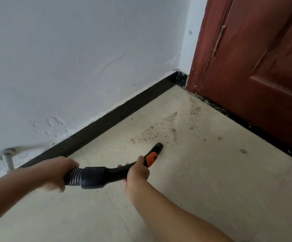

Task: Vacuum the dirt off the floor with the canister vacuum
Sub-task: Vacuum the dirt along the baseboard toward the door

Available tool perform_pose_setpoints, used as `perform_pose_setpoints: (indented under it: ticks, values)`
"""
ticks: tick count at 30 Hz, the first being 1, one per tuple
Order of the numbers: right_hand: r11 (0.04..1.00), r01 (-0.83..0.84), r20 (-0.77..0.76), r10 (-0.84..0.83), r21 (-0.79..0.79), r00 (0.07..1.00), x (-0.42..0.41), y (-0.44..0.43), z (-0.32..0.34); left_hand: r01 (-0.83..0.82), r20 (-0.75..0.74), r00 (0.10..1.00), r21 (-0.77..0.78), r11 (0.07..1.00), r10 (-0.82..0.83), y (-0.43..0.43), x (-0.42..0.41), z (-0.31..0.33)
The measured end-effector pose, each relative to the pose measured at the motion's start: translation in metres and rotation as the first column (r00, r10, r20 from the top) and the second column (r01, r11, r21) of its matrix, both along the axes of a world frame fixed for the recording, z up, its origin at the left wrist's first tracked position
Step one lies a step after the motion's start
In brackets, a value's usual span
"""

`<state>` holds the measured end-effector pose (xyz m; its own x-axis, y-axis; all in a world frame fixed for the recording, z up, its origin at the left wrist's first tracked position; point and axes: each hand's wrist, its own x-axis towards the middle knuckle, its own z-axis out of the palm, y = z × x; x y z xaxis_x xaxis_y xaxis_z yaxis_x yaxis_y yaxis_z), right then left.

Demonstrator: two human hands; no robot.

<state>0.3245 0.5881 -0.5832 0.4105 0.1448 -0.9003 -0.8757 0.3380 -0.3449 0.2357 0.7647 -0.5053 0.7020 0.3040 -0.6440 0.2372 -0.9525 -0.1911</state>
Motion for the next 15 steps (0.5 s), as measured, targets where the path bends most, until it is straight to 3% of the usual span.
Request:
perform_pose_setpoints:
  ticks: [8,15]
  values:
    - [0.993,0.098,0.041,-0.096,-0.058,0.995,0.042,-0.06,0.008,0.147,0.033,0.989,-0.102,0.984,-0.144,-0.046,0.062,-0.016]
    - [0.997,-0.069,0.025,0.069,-0.024,0.997,0.039,-0.039,0.017,0.063,-0.005,0.998,-0.12,0.991,-0.064,-0.036,0.034,-0.005]
